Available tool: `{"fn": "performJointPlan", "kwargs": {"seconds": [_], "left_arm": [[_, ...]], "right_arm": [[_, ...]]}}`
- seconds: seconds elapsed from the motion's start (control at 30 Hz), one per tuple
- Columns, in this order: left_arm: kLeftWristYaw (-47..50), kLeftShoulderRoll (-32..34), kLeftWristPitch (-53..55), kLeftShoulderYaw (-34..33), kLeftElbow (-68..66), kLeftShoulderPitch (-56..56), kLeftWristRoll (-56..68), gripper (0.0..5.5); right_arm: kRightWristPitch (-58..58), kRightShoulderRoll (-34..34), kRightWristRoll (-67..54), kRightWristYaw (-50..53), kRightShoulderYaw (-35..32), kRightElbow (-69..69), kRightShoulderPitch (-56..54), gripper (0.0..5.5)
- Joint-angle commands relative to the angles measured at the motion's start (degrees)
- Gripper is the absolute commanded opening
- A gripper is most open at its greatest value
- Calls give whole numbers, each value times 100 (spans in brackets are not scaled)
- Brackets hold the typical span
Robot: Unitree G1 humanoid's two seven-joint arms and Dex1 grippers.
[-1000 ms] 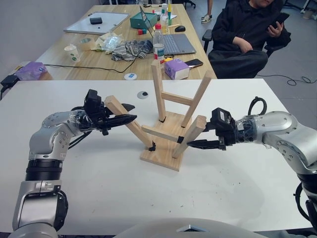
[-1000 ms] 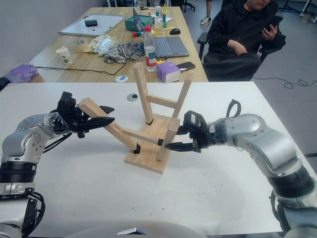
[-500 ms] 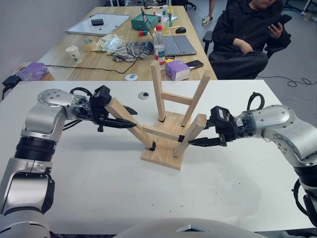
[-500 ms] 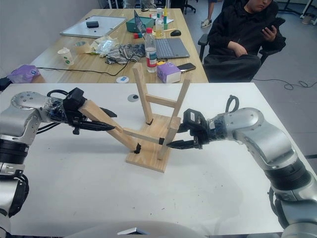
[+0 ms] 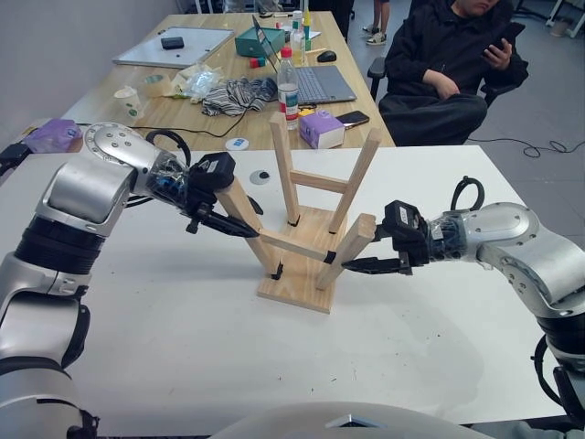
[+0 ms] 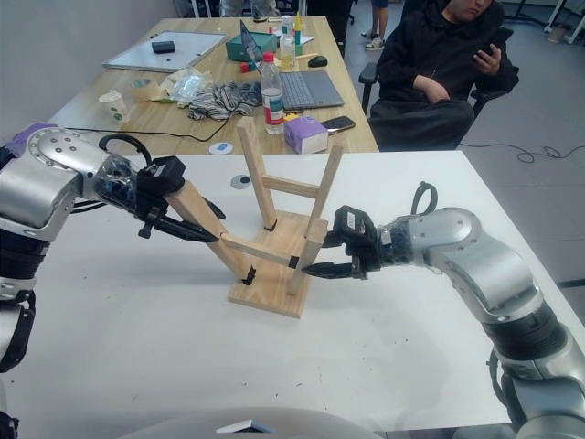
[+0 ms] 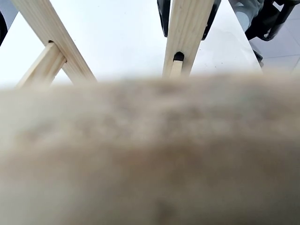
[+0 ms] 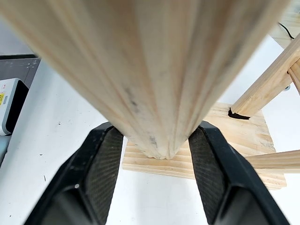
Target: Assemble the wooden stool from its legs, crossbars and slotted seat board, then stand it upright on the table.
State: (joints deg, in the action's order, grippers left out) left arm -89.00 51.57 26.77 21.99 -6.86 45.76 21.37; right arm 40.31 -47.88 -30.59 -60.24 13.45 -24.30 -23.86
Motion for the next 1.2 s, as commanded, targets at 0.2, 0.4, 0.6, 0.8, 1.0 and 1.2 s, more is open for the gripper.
{"fn": "performJointPlan", "kwargs": {"seconds": [0.2, 0.4, 0.6, 0.8, 1.0, 1.2], "left_arm": [[-348, -405, -196, 2648, -2, -87, -1506, 203], [-254, -1319, 271, 3640, -54, 69, -1630, 203], [1639, -2622, 1156, 3380, -94, -932, -1170, 203], [2721, -2867, 1446, 3026, 85, -1656, -1016, 203], [3595, -3368, 1745, 2435, -148, -2086, -875, 203], [3630, -3501, 1710, 1779, -55, -2377, -570, 204]], "right_arm": [[225, 321, -50, -13, 404, -298, 110, 212], [370, 599, -89, 165, 514, -482, 84, 212], [785, 1083, -108, 574, 658, -725, -162, 209], [1209, 1256, -185, 728, 651, -895, -459, 205], [1483, 1630, -249, 893, 709, -852, -760, 205], [1786, 2366, -558, 1546, -39, -485, -808, 264]]}}
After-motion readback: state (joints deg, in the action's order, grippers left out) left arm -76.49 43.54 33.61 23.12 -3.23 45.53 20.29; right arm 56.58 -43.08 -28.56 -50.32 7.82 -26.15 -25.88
